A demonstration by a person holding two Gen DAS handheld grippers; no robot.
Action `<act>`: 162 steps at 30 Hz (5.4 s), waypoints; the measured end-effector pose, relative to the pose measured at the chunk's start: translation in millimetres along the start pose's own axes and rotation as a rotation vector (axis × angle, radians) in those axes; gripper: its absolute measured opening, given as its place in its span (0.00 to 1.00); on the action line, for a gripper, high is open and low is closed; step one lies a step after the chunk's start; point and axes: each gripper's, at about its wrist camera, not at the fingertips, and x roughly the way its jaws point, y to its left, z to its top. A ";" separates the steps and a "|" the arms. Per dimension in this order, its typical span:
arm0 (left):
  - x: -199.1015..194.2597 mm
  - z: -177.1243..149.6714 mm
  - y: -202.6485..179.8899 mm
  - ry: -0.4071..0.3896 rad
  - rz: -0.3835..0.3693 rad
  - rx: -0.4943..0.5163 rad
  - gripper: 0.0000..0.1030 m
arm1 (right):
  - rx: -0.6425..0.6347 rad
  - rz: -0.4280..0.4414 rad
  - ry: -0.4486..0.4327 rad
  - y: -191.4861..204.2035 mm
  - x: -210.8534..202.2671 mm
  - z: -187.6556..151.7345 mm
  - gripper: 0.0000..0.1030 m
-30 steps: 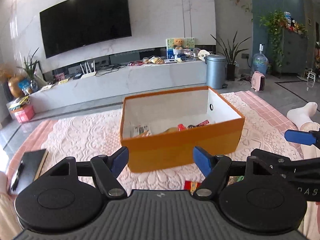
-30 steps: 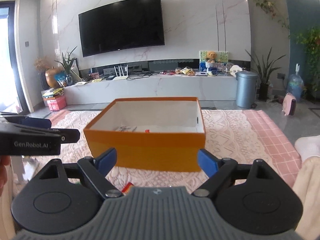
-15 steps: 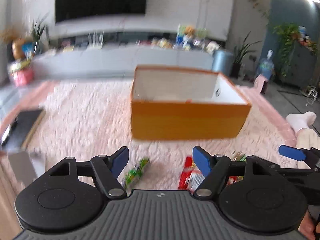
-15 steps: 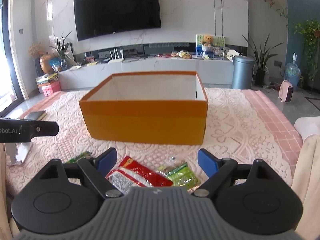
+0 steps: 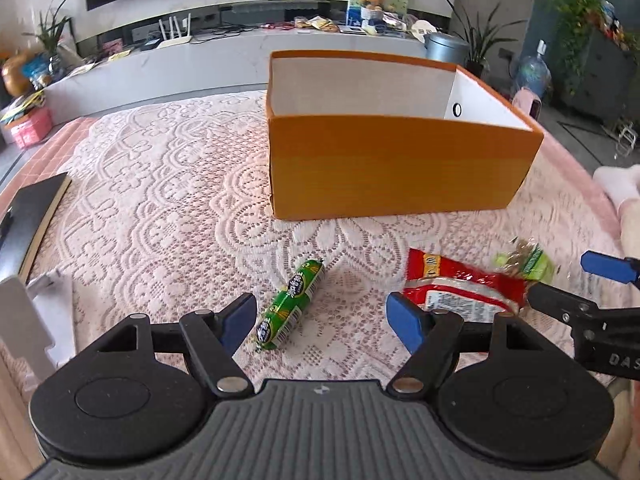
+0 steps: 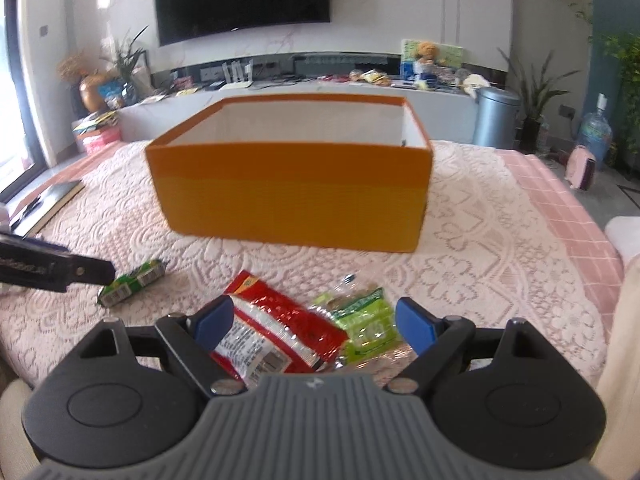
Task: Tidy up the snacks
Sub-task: 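Grasp the green sausage stick with the left tool while the right tool grasps the red chips bag, then carry both snacks into the orange box and open both tools to release them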
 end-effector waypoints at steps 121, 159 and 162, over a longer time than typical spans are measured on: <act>35.4 157.8 -38.1 -0.134 -0.035 0.203 0.24 | 0.089 0.214 -0.021 -51.0 73.6 204.7 0.73; 200.4 185.1 -40.7 0.328 0.074 0.330 0.25 | 0.060 -0.081 0.499 -40.2 293.9 223.4 0.73; 202.9 184.8 -43.2 0.351 0.097 0.349 0.25 | 0.062 -0.073 0.521 -40.7 299.6 221.0 0.74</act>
